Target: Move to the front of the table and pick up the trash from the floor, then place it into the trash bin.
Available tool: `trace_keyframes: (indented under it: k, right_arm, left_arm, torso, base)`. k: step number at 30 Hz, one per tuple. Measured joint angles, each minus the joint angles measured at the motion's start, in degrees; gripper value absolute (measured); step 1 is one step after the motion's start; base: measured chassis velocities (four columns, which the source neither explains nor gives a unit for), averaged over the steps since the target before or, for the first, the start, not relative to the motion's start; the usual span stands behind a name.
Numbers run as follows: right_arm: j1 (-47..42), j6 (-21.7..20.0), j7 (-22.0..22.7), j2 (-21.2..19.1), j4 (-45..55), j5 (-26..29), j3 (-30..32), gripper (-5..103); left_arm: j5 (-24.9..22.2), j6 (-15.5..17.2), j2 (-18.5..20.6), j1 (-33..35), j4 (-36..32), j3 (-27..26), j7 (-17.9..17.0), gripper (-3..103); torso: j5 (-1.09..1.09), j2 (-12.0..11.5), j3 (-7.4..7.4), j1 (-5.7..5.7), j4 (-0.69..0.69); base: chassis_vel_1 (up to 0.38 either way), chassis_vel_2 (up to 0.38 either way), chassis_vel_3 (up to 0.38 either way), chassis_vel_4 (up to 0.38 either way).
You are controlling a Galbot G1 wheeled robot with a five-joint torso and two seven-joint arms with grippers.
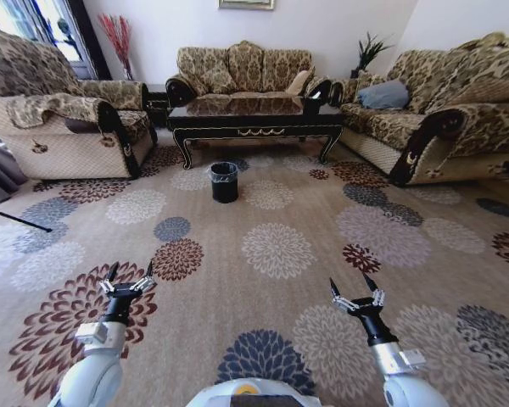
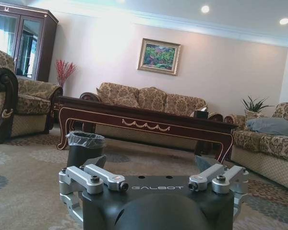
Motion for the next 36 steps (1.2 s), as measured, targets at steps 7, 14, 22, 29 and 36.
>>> trace_keyframes:
  k: [7,14,22,29,36]
  right_arm:
    - [0.0,0.0,0.0,0.0,0.0,0.0,0.0,100]
    - [0.0,0.0,0.0,0.0,0.0,0.0,0.0,100]
    - [0.0,0.0,0.0,0.0,0.0,0.0,0.0,100]
    - [0.0,0.0,0.0,0.0,0.0,0.0,0.0,100]
    - [0.0,0.0,0.0,0.0,0.0,0.0,0.0,100]
  left_arm:
    - [0.0,0.0,0.0,0.0,0.0,0.0,0.0,100]
    - [0.0,0.0,0.0,0.0,0.0,0.0,0.0,100]
    - [0.0,0.0,0.0,0.0,0.0,0.0,0.0,100]
    - [0.0,0.0,0.0,0.0,0.0,0.0,0.0,100]
    - [0.0,0.0,0.0,0.0,0.0,0.0,0.0,100]
  torso:
    - [0.0,0.0,0.0,0.0,0.0]
    - [0.0,0.0,0.0,0.0,0.0]
    - [0.0,0.0,0.0,0.0,0.0]
    - [0.0,0.0,0.04,0.0,-0.01]
    - [0.0,0.8,0.72,0.04,-0.01]
  base:
    - [0.0,0.0,0.0,0.0]
    - [0.0,0.0,0.0,0.0]
    - [0.0,0.0,0.0,0.0]
    - [0.0,0.0,0.0,0.0]
    - [0.0,0.0,0.0,0.0]
